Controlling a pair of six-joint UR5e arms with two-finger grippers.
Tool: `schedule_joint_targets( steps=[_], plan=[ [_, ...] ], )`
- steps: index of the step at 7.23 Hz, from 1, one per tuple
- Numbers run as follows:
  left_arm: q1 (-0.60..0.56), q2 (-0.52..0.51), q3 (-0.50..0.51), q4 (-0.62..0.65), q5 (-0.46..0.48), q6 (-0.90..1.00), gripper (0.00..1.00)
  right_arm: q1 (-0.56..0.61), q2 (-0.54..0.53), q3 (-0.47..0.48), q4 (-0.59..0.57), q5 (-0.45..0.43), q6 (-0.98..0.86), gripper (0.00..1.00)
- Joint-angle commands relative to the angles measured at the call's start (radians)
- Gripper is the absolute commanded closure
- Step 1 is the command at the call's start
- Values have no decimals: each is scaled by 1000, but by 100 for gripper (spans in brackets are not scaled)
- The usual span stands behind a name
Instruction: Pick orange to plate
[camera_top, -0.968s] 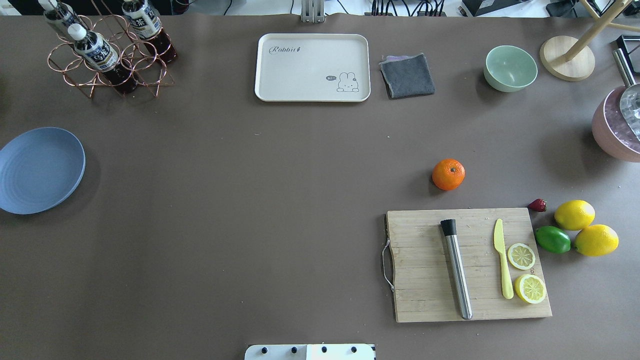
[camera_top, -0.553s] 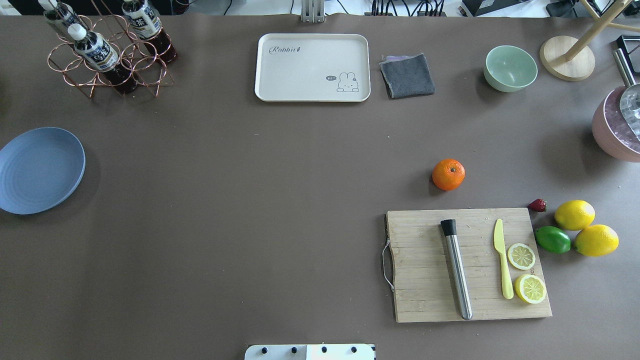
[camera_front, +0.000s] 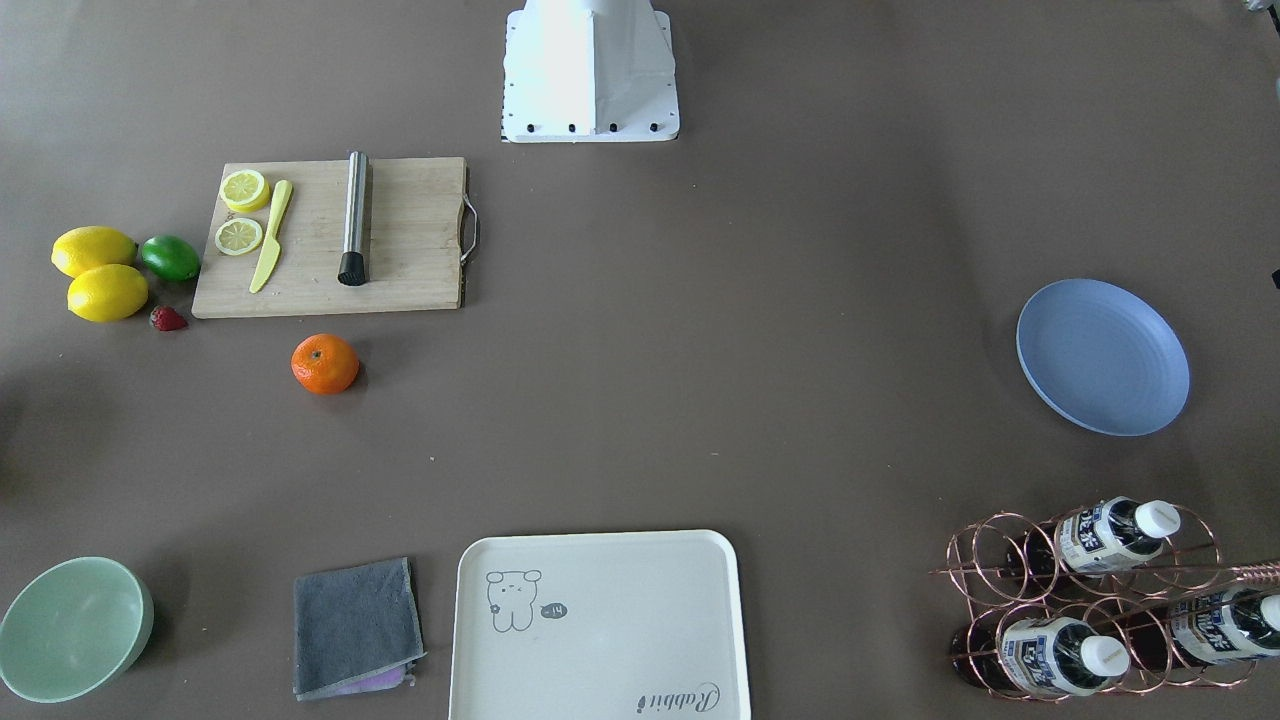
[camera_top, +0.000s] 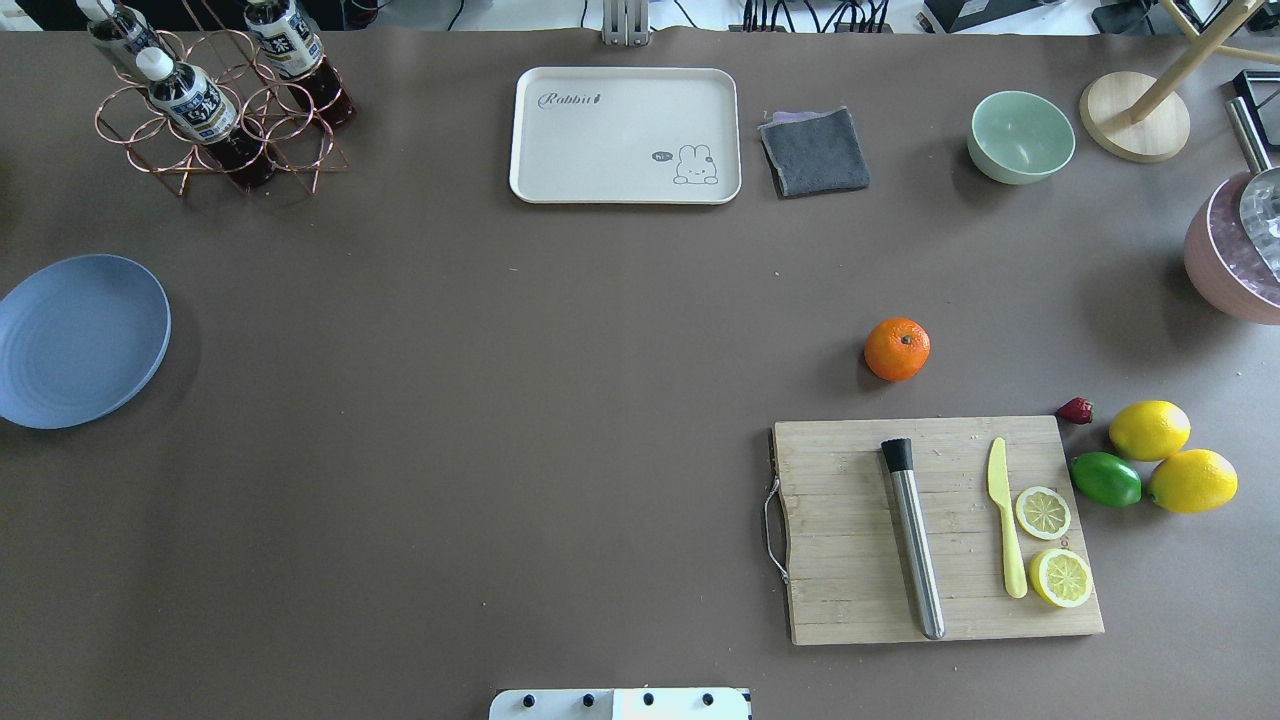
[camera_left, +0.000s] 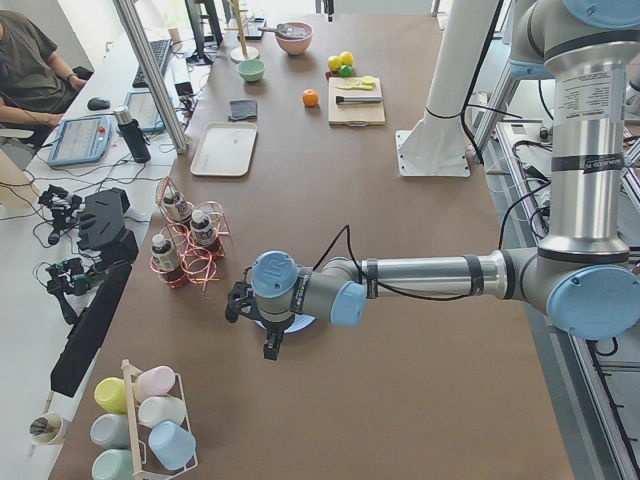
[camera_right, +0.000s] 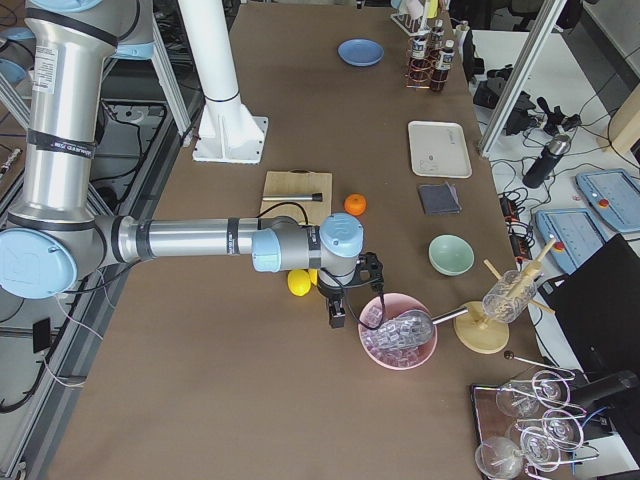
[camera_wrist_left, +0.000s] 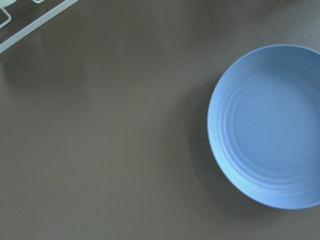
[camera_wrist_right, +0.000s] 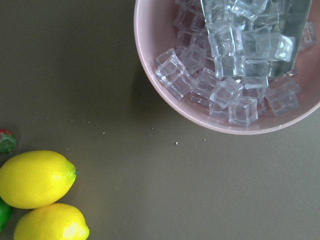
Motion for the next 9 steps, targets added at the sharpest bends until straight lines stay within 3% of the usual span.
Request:
schedule_joint_targets(
  steps=[1,2,9],
  plan=[
    [126,-38,129,-280,4,-280,3,0,-16,-2,37,23,-3,0],
    [145,-35,158,-340,6,-315,3,0,-16,-2,37,22,-7,0],
    [260,-63,238,-397,73,-323,15,-9,-7,-13,37,11,-7,0]
  ],
)
